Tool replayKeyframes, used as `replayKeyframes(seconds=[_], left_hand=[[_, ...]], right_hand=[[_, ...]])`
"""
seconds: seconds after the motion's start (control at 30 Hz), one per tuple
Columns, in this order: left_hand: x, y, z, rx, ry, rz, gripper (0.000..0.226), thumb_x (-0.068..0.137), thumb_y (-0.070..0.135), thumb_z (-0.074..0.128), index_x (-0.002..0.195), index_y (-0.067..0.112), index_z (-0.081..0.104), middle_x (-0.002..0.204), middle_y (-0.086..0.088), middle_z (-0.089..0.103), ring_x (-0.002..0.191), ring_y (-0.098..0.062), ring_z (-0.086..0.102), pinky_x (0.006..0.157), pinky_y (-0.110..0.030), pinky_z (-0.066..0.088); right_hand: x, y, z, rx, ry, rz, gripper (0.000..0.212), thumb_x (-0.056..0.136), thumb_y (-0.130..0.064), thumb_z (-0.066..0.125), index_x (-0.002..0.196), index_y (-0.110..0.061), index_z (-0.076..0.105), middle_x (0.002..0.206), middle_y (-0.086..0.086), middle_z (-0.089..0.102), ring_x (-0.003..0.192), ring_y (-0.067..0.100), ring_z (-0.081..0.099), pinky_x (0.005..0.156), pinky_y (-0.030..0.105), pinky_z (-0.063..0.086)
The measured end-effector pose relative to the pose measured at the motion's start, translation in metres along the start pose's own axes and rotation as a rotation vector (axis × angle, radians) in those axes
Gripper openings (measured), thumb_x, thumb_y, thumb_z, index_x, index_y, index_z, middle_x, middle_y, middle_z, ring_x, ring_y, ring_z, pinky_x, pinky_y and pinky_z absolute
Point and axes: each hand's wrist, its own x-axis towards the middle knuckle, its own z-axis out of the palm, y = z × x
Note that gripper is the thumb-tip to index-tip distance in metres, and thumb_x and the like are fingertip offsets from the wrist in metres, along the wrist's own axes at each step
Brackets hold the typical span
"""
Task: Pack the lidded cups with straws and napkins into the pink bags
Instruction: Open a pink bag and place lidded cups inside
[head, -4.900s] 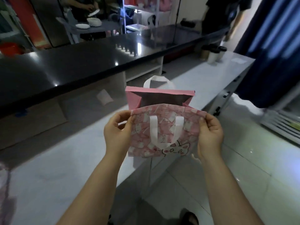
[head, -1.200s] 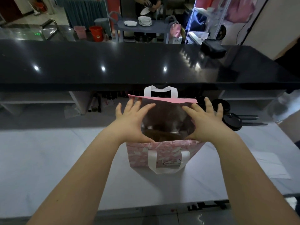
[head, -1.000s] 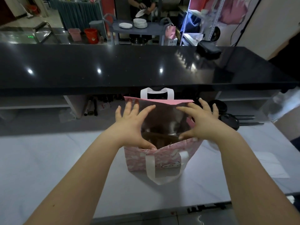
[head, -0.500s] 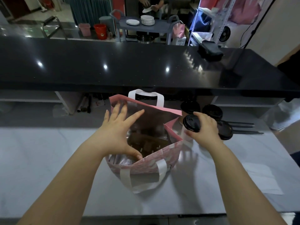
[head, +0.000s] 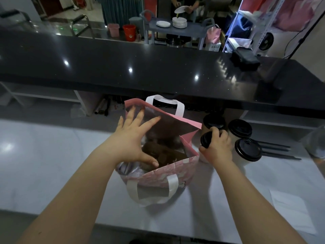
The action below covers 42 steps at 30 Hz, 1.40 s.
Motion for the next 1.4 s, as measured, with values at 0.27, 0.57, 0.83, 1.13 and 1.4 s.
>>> replayKeyframes(seconds=[0.27, 0.57, 0.83, 1.13, 1.4], left_hand=[[-0.015, -0.037, -0.018, -0.01, -0.051, 0.021, 0.127, 0.05, 0.079, 0.075, 0.128, 0.072, -0.026, 0.162, 0.012, -0.019, 0.137, -0.014, -0.038, 0.11, -0.048, -0.019], [-0.014, -0.036, -0.02, -0.089, -0.127, 0.098, 0.152, 0.044, 0.078, 0.078, 0.135, 0.052, -0.04, 0.15, 0.005, -0.046, 0.127, -0.014, -0.053, 0.115, -0.05, -0.016], [-0.016, -0.034, -0.017, -0.079, -0.163, 0.143, 0.158, 0.043, 0.079, 0.077, 0.139, 0.038, -0.041, 0.148, 0.007, -0.048, 0.13, -0.014, -0.051, 0.117, -0.055, -0.012], [-0.016, -0.04, -0.017, -0.074, -0.076, 0.076, 0.151, 0.05, 0.074, 0.077, 0.144, 0.036, -0.034, 0.155, 0.006, -0.039, 0.138, -0.017, -0.043, 0.12, -0.056, -0.004], [-0.028, -0.042, -0.011, -0.091, -0.015, 0.12, 0.147, 0.051, 0.075, 0.075, 0.144, 0.038, -0.033, 0.155, 0.007, -0.037, 0.139, -0.017, -0.042, 0.12, -0.054, -0.002]], right_hand=[[-0.039, -0.019, -0.11, 1.334, 0.688, -0.079, 0.057, 0.08, -0.026, 0.06, 0.133, -0.022, 0.04, 0.117, -0.004, 0.05, 0.101, 0.002, 0.055, 0.083, 0.02, 0.046], [-0.079, -0.13, -0.16, 0.652, -0.094, -0.681, 0.065, 0.069, -0.039, 0.072, 0.129, -0.043, 0.049, 0.129, -0.017, 0.042, 0.121, 0.009, 0.042, 0.094, 0.027, 0.045], [-0.087, -0.159, -0.101, 0.039, -0.308, -0.755, 0.072, 0.072, -0.045, 0.071, 0.136, -0.038, 0.038, 0.135, -0.007, 0.035, 0.124, 0.018, 0.031, 0.098, 0.036, 0.043], [-0.052, -0.178, -0.023, -0.44, -0.208, -0.918, 0.07, 0.09, -0.053, 0.052, 0.148, -0.023, 0.027, 0.151, 0.017, 0.025, 0.139, 0.04, 0.02, 0.109, 0.051, 0.029], [-0.062, -0.176, -0.001, -0.319, -0.486, -0.907, 0.079, 0.085, -0.047, 0.063, 0.15, -0.024, 0.025, 0.154, 0.017, 0.019, 0.139, 0.036, 0.02, 0.111, 0.048, 0.027]])
